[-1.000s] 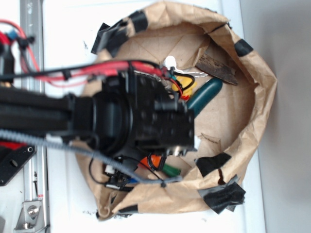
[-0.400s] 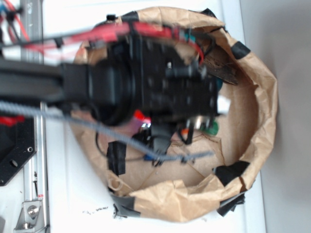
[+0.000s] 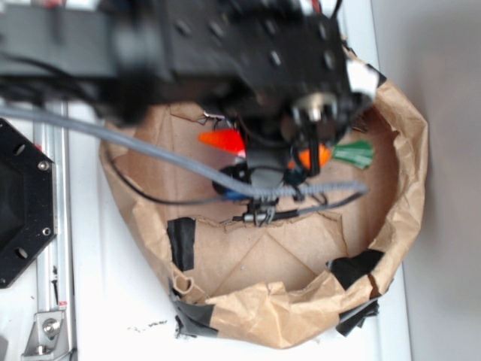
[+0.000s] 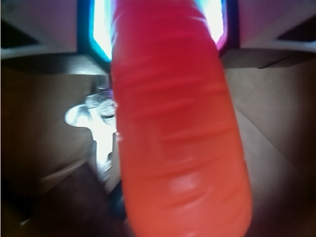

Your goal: Grab the carrot.

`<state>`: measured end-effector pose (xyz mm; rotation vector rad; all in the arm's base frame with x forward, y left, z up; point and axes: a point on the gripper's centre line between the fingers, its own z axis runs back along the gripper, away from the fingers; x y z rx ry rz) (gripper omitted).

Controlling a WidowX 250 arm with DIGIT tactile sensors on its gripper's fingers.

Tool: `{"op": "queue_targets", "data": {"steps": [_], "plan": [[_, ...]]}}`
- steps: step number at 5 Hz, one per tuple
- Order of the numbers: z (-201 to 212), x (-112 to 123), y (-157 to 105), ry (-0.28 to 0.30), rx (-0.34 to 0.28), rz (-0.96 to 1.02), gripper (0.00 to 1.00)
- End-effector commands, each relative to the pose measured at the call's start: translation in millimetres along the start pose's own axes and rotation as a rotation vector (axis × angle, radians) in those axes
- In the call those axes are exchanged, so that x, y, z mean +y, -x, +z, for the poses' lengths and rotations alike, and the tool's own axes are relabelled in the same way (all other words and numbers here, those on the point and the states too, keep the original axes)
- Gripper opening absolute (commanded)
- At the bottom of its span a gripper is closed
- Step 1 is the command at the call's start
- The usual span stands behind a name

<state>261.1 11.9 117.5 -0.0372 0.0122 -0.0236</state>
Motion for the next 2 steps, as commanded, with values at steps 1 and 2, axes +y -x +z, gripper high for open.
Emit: {"op": "queue_targets", "data": {"steps": [1,2], "plan": [[85.2,8.0,25.7,0.09,-0.182,0.178,0.0],[86.5,6.5,33.1,0.039,-0.179,0.187,0.0]]}}
